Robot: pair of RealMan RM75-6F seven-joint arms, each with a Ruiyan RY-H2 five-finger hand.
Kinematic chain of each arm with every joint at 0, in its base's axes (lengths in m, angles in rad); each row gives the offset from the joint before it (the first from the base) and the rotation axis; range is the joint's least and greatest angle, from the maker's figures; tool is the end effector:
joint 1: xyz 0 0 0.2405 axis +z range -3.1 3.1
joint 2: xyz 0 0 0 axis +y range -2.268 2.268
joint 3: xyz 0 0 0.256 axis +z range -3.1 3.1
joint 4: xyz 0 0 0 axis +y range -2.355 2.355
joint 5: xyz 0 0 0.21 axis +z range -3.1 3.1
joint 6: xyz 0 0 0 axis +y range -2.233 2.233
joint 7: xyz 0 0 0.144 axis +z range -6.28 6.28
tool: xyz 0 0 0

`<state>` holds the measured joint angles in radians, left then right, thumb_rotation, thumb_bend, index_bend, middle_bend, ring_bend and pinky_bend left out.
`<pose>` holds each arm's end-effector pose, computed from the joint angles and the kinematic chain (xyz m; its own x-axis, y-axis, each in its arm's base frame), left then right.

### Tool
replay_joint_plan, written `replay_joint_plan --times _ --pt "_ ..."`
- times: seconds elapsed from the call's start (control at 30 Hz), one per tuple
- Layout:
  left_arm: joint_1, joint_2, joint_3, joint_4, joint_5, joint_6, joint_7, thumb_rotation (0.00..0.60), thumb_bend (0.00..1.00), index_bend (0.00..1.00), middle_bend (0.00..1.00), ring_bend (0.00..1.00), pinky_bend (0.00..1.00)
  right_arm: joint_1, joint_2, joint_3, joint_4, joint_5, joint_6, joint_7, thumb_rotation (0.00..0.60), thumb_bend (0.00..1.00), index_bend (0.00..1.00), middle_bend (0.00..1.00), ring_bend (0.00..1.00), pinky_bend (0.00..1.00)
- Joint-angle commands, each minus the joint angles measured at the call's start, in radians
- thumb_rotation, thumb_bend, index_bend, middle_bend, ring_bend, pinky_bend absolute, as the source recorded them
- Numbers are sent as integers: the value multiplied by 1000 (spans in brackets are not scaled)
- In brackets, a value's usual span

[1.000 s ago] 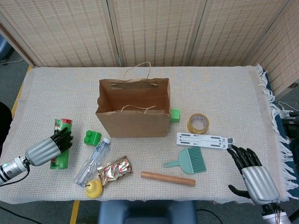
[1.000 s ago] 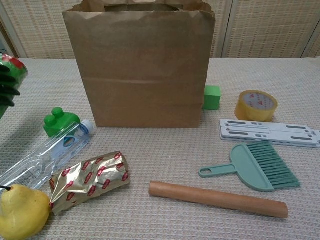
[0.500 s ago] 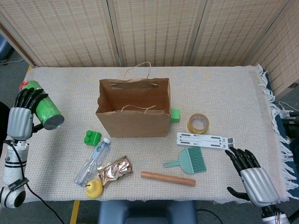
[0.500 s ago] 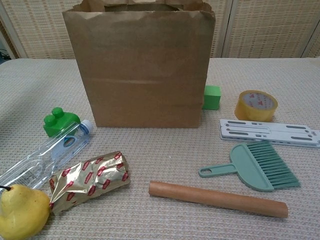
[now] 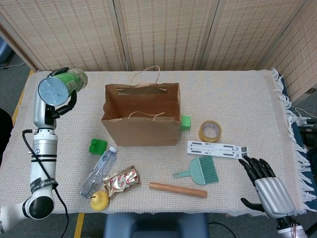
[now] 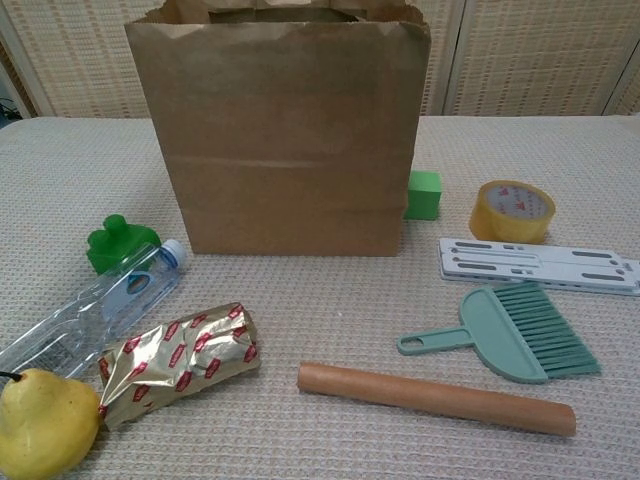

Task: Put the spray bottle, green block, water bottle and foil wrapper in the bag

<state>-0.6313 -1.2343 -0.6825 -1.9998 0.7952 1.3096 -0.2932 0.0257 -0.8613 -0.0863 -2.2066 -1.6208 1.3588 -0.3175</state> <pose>-0.0781 0.3599 0.1851 -0.6853 -0.0576 0.7260 0.7165 -0.2319 0.6579 -0.2091 -0.1292 0.1584 0.3834 -0.2545 0.8879 -0.9236 -0.1092 0.3675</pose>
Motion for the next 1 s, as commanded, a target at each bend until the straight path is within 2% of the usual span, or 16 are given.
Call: replay_joint_plan --times 0.03,0.2,0.43,0.53,0.6,0.67,0.7,0.73,0.8,1.0 --pt "-63 -20 -2 -37 -28 -24 57 600 655 595 652 622 807 3 1 3 2 7 -4 4 600 59 0 0 0 0" --pt "-105 -49 24 -48 -57 -43 109 600 653 596 652 622 807 7 2 5 3 15 -8 4 600 59 0 0 0 0" --pt "-156 -94 100 -58 -51 -66 210 600 648 590 650 620 798 11 -3 4 3 22 -16 -3 600 59 0 0 0 0" --pt "-175 -117 131 -47 -30 -81 238 600 641 568 618 583 765 10 -4 1 3 21 -17 -4 600 59 0 0 0 0" --pt "-186 -132 158 -30 10 -92 254 600 609 467 507 453 634 11 -3 0 3 19 -18 -3 600 59 0 0 0 0" --pt "-192 -126 182 -28 30 -126 270 600 536 295 316 241 425 11 -3 -1 4 17 -19 -2 600 59 0 0 0 0" --pt "-195 -123 186 -29 34 -133 275 600 485 176 173 106 297 12 -3 -2 4 16 -20 -2 600 59 0 0 0 0" --pt "-197 -122 188 -29 40 -139 276 600 465 122 108 53 246 12 -3 -2 5 17 -21 -2 600 60 0 0 0 0" --pt "-202 -119 196 -24 60 -147 288 600 434 45 17 1 179 14 -4 -3 8 19 -25 -2 600 60 0 0 0 0" --pt "-198 -121 218 -22 79 -155 290 600 415 0 0 0 153 14 -5 -9 7 10 -29 -3 600 59 0 0 0 0"
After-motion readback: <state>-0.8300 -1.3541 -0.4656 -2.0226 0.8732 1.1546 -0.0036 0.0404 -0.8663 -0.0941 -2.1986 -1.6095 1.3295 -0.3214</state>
